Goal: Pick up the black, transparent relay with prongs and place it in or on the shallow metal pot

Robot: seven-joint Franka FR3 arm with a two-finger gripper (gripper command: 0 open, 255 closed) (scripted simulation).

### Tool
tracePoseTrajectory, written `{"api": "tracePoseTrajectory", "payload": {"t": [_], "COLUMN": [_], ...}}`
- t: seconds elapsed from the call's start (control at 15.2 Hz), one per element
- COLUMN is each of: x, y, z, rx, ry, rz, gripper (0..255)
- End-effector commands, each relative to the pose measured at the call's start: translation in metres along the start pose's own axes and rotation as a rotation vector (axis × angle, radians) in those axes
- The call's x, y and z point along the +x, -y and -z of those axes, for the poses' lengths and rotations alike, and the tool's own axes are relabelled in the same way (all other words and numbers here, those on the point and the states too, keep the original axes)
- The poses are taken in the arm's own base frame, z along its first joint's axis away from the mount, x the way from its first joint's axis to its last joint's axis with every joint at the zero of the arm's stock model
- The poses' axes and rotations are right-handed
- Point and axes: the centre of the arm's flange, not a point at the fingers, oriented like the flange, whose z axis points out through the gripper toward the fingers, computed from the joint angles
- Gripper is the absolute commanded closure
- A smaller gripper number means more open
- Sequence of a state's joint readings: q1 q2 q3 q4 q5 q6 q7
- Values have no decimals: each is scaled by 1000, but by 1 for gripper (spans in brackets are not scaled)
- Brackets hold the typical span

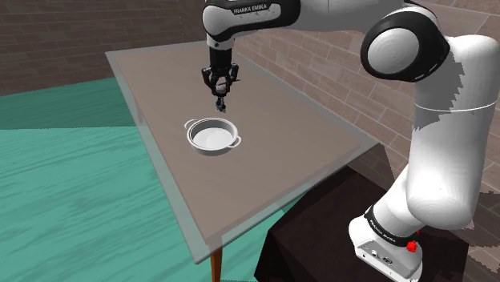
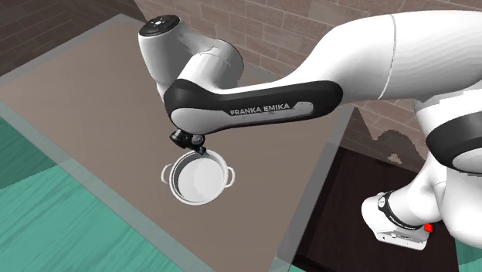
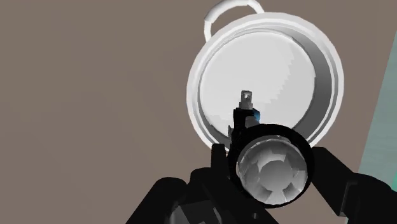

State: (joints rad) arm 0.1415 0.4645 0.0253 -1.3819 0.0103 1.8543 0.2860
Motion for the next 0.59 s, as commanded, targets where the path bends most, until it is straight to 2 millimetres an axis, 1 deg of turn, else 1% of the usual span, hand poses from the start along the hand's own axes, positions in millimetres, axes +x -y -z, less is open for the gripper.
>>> {"api": "tracePoseTrajectory", "payload": {"t": [0.0, 0.07, 0.53], "x": [1, 3, 3], "y": [26, 47, 46], "z": [4, 6, -31], "rx": [0, 0, 0], "ry": [0, 0, 0], "rz": [-1, -1, -1], "gripper": [255, 255, 255]}}
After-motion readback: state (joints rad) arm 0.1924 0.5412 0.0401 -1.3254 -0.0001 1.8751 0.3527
